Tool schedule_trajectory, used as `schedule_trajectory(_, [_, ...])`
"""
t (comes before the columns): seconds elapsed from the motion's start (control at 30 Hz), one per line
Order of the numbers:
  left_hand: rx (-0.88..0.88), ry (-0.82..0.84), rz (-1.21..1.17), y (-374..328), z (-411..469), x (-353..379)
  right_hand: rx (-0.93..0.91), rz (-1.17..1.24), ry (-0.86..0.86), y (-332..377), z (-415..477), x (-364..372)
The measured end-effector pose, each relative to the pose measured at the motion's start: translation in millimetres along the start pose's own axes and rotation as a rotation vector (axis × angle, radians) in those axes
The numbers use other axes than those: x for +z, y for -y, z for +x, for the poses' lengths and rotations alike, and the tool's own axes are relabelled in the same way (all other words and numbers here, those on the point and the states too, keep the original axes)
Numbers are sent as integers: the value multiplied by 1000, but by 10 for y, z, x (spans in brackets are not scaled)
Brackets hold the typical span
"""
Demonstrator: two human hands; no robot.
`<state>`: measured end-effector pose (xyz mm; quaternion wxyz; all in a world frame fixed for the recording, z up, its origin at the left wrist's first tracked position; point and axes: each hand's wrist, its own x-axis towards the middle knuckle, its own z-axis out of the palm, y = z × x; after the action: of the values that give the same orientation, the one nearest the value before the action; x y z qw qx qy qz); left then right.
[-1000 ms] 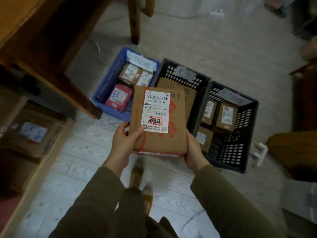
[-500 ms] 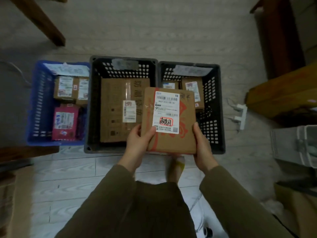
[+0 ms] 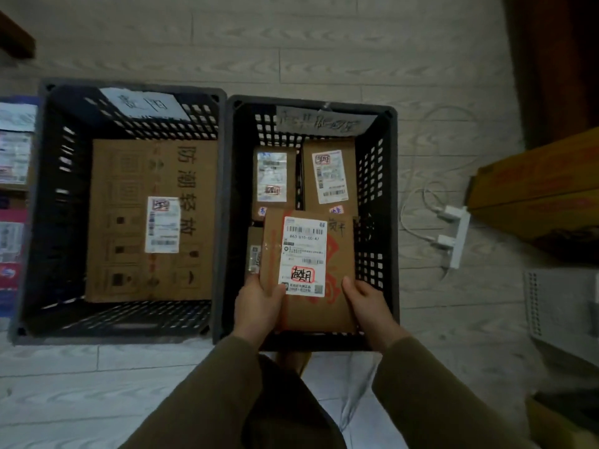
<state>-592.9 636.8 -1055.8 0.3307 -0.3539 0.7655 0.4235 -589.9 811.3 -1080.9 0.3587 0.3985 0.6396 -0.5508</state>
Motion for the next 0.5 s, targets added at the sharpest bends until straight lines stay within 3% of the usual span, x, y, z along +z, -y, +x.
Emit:
schedule_trajectory(0.23, [-54,-90,106,387,833,336,-20,-147,-17,-336,901,331])
schedule_trajectory(0.5, [-117,-27,33,614,1118,356,-3,-207,-1,-411,1211,576])
